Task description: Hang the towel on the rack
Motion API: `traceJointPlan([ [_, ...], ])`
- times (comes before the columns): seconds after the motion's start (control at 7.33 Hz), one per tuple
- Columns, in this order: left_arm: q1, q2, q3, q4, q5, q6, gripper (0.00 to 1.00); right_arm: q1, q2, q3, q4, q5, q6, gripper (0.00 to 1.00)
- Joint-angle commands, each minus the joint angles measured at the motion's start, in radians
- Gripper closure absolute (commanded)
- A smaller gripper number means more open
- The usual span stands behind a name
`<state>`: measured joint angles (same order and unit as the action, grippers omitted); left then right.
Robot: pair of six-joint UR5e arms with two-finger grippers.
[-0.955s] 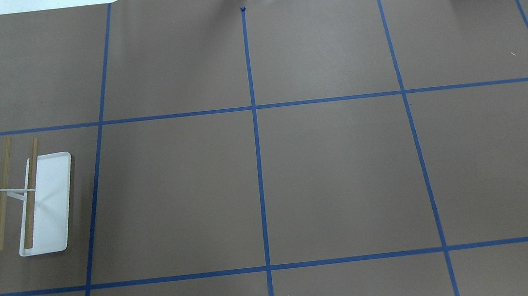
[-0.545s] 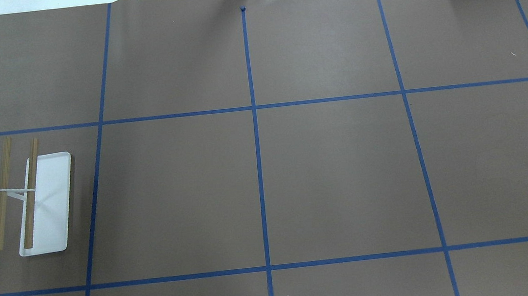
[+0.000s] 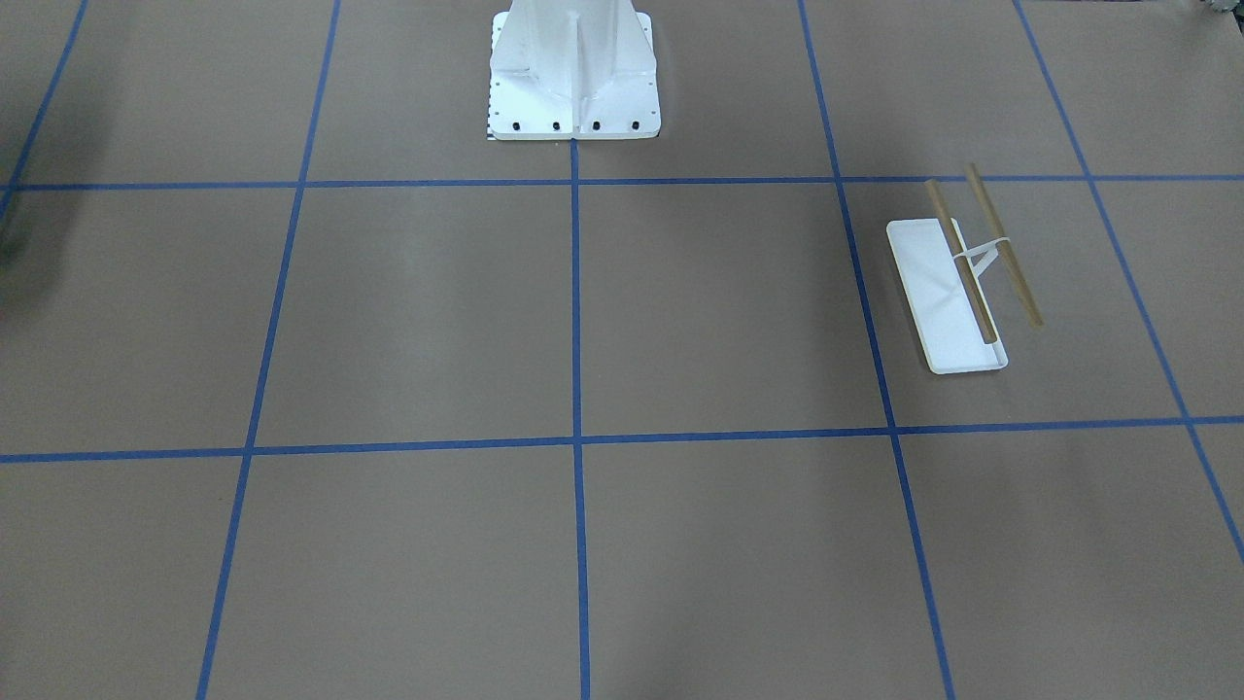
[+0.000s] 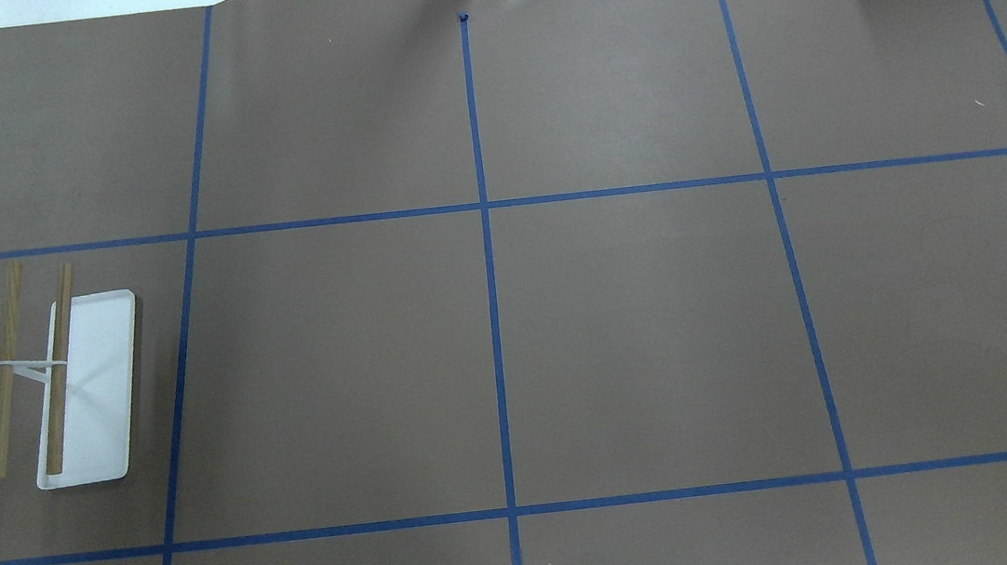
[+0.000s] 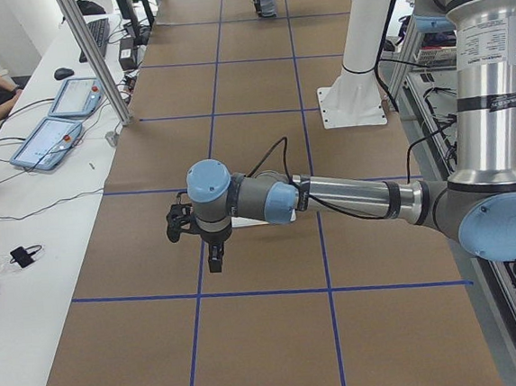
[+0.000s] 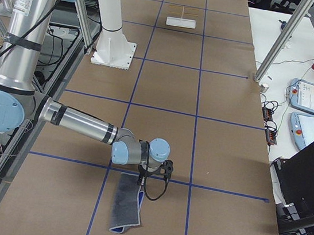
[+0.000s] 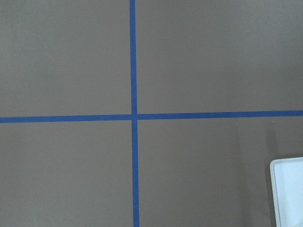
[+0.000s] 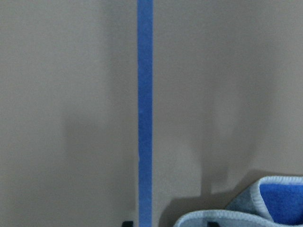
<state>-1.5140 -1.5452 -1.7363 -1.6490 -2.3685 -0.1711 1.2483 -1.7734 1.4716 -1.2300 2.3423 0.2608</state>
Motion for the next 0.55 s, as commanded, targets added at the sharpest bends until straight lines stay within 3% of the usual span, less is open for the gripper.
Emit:
traceJointPlan([
  [0.0, 0.000, -0.001, -0.002, -0.002, 0.000, -0.001, 0.01, -0.013, 0.000, -0.002, 0.001, -0.001, -0.003, 0.44],
  [0.41, 0.000, -0.003, -0.005, 0.000, 0.000, -0.007, 0.01, -0.013, -0.001, 0.000, 0.003, -0.003, -0.011, 0.96],
])
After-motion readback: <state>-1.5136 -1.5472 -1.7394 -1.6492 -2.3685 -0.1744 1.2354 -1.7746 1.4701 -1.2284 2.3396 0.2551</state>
